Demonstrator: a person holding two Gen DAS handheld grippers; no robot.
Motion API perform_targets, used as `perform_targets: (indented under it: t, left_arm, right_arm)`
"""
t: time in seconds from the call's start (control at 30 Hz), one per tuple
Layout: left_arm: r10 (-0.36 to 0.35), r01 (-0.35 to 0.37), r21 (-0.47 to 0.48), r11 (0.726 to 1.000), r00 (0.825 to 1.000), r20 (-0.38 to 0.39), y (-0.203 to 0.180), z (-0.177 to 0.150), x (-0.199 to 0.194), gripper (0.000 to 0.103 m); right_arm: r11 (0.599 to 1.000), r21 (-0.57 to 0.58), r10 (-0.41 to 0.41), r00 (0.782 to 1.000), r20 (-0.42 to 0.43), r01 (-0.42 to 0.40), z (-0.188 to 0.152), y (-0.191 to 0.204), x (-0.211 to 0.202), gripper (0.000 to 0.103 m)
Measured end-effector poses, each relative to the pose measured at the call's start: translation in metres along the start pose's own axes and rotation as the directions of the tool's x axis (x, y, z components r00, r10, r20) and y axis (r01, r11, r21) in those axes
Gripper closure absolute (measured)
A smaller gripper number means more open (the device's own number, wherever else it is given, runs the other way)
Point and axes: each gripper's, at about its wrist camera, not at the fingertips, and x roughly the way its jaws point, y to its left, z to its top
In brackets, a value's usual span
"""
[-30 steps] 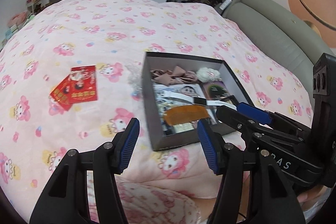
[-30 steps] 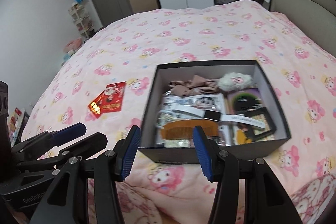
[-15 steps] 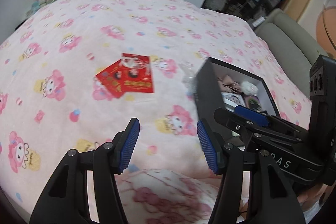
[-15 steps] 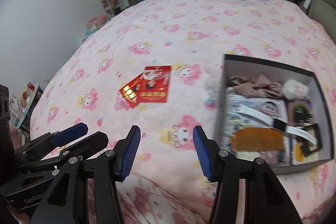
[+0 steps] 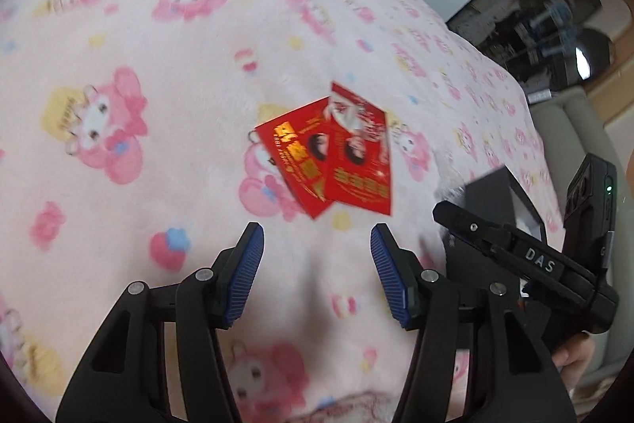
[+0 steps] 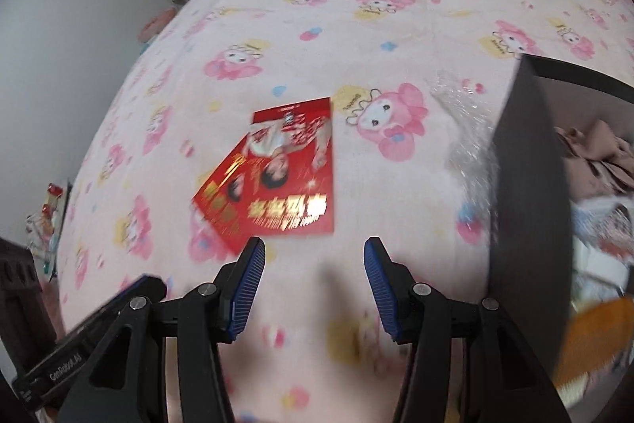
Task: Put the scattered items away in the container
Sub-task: 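Move the left tool toward the red envelopes on the bed, then grasp the red envelopes with the left tool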
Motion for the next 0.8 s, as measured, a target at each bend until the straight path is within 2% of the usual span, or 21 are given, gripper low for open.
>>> perform_targets:
  t: [0.1, 0.27, 0.4, 0.47, 0.57, 0.67, 0.7, 0.8]
  left_arm:
    - [-0.019, 0.020, -0.055, 0.998, 1.000, 0.008, 0.014, 0.013, 0.019, 0.054]
    - [-0.045, 0.048, -0.116, 0.992, 0.999, 0.025, 0.029, 0.027, 0.040, 0.056]
    - [-0.073, 0.075, -0.144, 0.987, 0.997, 0.019, 0.035, 0.027, 0.048, 0.055]
    - [-0.073, 0.077, -0.151, 0.986, 0.997, 0.033, 0.037, 0.025, 0.044, 0.055]
    - [-0.074, 0.088, -0.190, 0.978, 0.994, 0.079, 0.046, 0.023, 0.032, 0.055]
    - [-0.079, 0.099, -0.205, 0.974, 0.991, 0.104, 0.051, 0.026, 0.026, 0.055]
    - [-0.085, 0.105, -0.205, 0.973, 0.991, 0.104, 0.053, 0.027, 0.025, 0.054]
    - [-0.115, 0.129, -0.201, 0.971, 0.990, 0.081, 0.053, 0.029, 0.033, 0.054]
  right_arm:
    - [0.999, 0.046, -0.014, 1.000, -0.006, 0.015, 0.015, -0.007, 0.025, 0.055]
    - [0.995, 0.079, -0.059, 0.998, -0.035, 0.062, 0.027, -0.014, 0.057, 0.055]
    - [0.998, 0.059, 0.000, 0.994, -0.109, 0.006, 0.026, -0.007, 0.072, 0.055]
    - [0.998, 0.034, 0.064, 0.990, -0.123, -0.060, 0.021, 0.004, 0.069, 0.055]
    - [0.987, -0.019, 0.153, 0.974, -0.170, -0.158, 0.018, 0.030, 0.072, 0.055]
    - [0.964, -0.086, 0.227, 0.947, -0.226, -0.251, 0.014, 0.053, 0.077, 0.055]
    - [0.961, -0.095, 0.235, 0.946, -0.222, -0.261, 0.013, 0.054, 0.075, 0.055]
    - [0.976, -0.082, 0.190, 0.975, -0.115, -0.200, 0.022, 0.042, 0.056, 0.055]
